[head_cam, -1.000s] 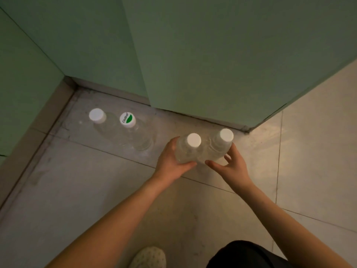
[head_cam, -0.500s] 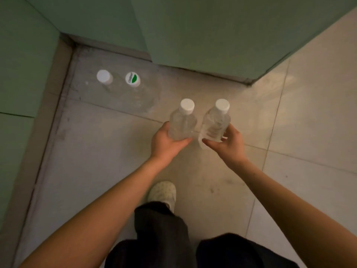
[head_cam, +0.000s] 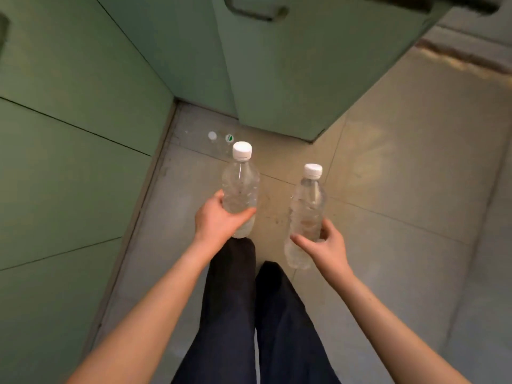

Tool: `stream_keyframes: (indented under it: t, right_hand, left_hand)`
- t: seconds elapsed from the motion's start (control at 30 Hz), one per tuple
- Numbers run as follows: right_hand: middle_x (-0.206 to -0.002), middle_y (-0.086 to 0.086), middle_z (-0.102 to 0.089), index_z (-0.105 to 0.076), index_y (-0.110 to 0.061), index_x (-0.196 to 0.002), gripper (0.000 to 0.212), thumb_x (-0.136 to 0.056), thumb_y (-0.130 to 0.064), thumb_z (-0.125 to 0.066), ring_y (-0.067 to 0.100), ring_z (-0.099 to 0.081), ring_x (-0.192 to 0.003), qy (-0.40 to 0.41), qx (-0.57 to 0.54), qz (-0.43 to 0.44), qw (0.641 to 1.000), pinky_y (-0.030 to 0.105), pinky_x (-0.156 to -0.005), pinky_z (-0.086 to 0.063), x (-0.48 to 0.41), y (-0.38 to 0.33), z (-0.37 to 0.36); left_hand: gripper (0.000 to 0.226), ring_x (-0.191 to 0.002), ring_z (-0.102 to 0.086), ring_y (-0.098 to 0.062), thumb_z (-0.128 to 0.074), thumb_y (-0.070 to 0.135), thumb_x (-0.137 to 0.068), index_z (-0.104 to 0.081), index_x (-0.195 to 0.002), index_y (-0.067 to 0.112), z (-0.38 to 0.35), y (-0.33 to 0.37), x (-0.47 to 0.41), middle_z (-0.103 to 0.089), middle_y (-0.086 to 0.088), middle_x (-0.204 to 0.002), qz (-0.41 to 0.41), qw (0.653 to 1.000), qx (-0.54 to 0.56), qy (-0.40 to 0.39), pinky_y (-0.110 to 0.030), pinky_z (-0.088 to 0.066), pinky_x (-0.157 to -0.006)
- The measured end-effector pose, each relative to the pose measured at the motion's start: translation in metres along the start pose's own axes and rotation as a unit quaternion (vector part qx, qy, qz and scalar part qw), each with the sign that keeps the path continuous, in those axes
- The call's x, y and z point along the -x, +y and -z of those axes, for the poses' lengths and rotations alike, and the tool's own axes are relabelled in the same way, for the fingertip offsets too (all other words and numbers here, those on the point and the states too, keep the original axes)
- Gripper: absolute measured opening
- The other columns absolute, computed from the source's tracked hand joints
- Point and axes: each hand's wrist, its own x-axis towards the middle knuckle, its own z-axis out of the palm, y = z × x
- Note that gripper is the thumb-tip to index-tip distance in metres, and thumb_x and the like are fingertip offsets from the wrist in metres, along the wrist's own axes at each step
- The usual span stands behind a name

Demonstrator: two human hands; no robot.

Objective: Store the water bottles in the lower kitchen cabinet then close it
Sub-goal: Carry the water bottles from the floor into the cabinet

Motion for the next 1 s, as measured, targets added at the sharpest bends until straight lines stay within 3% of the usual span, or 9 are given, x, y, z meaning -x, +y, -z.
stream_keyframes:
  t: [0.17, 0.27, 0.37, 0.47, 0.73, 0.83, 1.0]
  right_hand:
    - [-0.094, -0.002, -0.076, -0.069, -0.019, -0.102, 0.032, -0.075, -0.012, -0.083, 0.013, -0.072, -0.088, -0.024, -0.022, 0.057, 0.998, 0.030, -0.079, -0.058, 0.114, -0.097, 0.027]
    - [-0.095, -0.002, -0.077, -0.069, -0.017, -0.104, 0.031, -0.077, -0.010, -0.082, 0.013, -0.073, -0.089, -0.036, -0.036, 0.112, 0.992, 0.028, -0.078, -0.058, 0.159, -0.148, 0.039]
    - [-0.091, 0.000, -0.076, -0.071, -0.015, -0.101, 0.025, -0.078, -0.007, -0.079, 0.014, -0.072, -0.086, -0.045, -0.044, 0.164, 0.984, 0.024, -0.071, -0.056, 0.188, -0.194, 0.044]
    - [-0.090, 0.003, -0.076, -0.072, -0.014, -0.100, 0.023, -0.079, -0.008, -0.079, 0.016, -0.073, -0.084, -0.050, -0.053, 0.212, 0.975, 0.026, -0.071, -0.058, 0.204, -0.236, 0.045]
    - [-0.084, 0.006, -0.077, -0.073, -0.012, -0.094, 0.016, -0.080, -0.007, -0.078, 0.016, -0.073, -0.076, -0.081, -0.070, 0.298, 0.949, 0.021, -0.063, -0.055, 0.205, -0.337, 0.025]
    - [-0.084, 0.006, -0.077, -0.072, -0.011, -0.096, 0.018, -0.080, -0.007, -0.077, 0.016, -0.073, -0.075, -0.100, -0.066, 0.315, 0.941, 0.020, -0.062, -0.054, 0.199, -0.371, 0.014]
    - [-0.086, 0.007, -0.077, -0.072, -0.012, -0.098, 0.020, -0.080, -0.006, -0.077, 0.020, -0.074, -0.078, -0.159, -0.042, 0.326, 0.931, 0.022, -0.062, -0.056, 0.182, -0.403, -0.003]
  left_hand:
    - [0.047, -0.082, -0.069, -0.011, -0.080, 0.060, -0.061, -0.064, -0.093, 0.031, 0.098, 0.074, 0.114, -0.071, 0.015, -0.085, -0.032, 0.999, 0.032, 0.022, -0.035, -0.057, -0.076]
    - [0.050, -0.076, -0.069, -0.007, -0.073, 0.069, -0.053, -0.066, -0.084, 0.030, 0.141, 0.107, 0.166, -0.072, 0.015, -0.078, -0.049, 0.992, 0.107, 0.037, -0.041, -0.058, -0.074]
    - [0.045, -0.074, -0.072, -0.010, -0.073, 0.064, -0.056, -0.071, -0.082, 0.027, 0.174, 0.131, 0.206, -0.074, 0.010, -0.077, -0.063, 0.977, 0.197, 0.051, -0.046, -0.060, -0.074]
    - [0.046, -0.074, -0.073, -0.011, -0.073, 0.061, -0.059, -0.073, -0.087, 0.024, 0.200, 0.155, 0.234, -0.076, 0.007, -0.080, -0.083, 0.961, 0.257, 0.063, -0.040, -0.060, -0.074]
    - [0.019, -0.065, -0.070, -0.004, -0.076, 0.042, -0.079, -0.073, -0.083, 0.023, 0.263, 0.191, 0.231, -0.075, 0.010, -0.075, -0.157, 0.943, 0.267, 0.125, -0.017, -0.050, -0.056]
    - [0.015, -0.066, -0.071, -0.004, -0.073, 0.039, -0.082, -0.073, -0.085, 0.024, 0.285, 0.204, 0.219, -0.075, 0.010, -0.077, -0.176, 0.936, 0.273, 0.134, -0.016, -0.051, -0.057]
    - [0.019, -0.071, -0.072, -0.008, -0.074, 0.041, -0.081, -0.073, -0.087, 0.024, 0.303, 0.214, 0.204, -0.076, 0.008, -0.079, -0.164, 0.923, 0.300, 0.176, -0.028, -0.057, -0.066]
